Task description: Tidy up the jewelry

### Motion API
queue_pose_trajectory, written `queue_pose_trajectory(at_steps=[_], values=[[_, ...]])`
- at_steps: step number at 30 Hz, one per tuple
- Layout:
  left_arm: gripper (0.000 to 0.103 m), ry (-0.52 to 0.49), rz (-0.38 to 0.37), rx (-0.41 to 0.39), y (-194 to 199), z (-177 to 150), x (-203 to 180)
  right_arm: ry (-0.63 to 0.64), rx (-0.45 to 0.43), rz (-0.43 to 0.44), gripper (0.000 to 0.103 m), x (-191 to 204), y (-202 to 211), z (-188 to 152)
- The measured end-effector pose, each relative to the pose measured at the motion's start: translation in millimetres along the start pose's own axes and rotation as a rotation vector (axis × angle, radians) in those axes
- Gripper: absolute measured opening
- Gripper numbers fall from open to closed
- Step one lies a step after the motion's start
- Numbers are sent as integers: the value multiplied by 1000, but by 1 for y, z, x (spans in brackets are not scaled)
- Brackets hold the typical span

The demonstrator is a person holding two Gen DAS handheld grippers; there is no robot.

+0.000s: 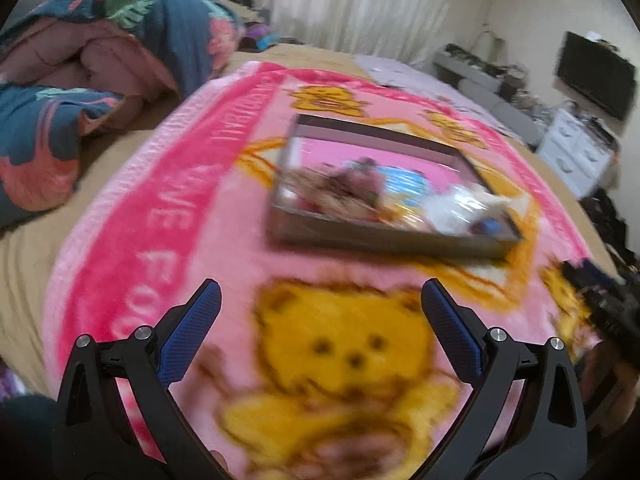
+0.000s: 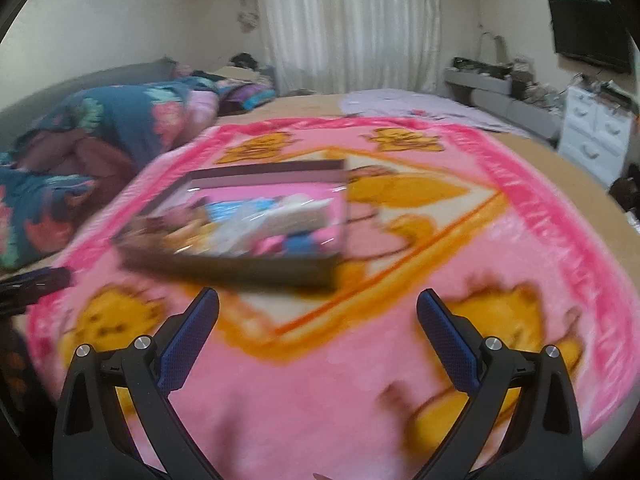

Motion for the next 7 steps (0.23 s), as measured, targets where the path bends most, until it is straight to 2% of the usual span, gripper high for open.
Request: queue_pose_trajectory(at_steps=[2, 7], values=[[94, 49, 68, -6, -13, 24, 29, -64, 50, -59, 99, -33, -24, 17], [94, 175, 250, 16, -59, 80, 115, -282, 215, -328, 99, -157, -103, 48]])
Point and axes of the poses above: each gripper's, at about its wrist camera, not at the fingertips, and y roughly against the way its jaws point, x to its left, z to its top, the point moved 5 cm from there along -y, roughly the way its jaws point, and after that the axes turned 3 degrees about x, right-handed, at the moved point
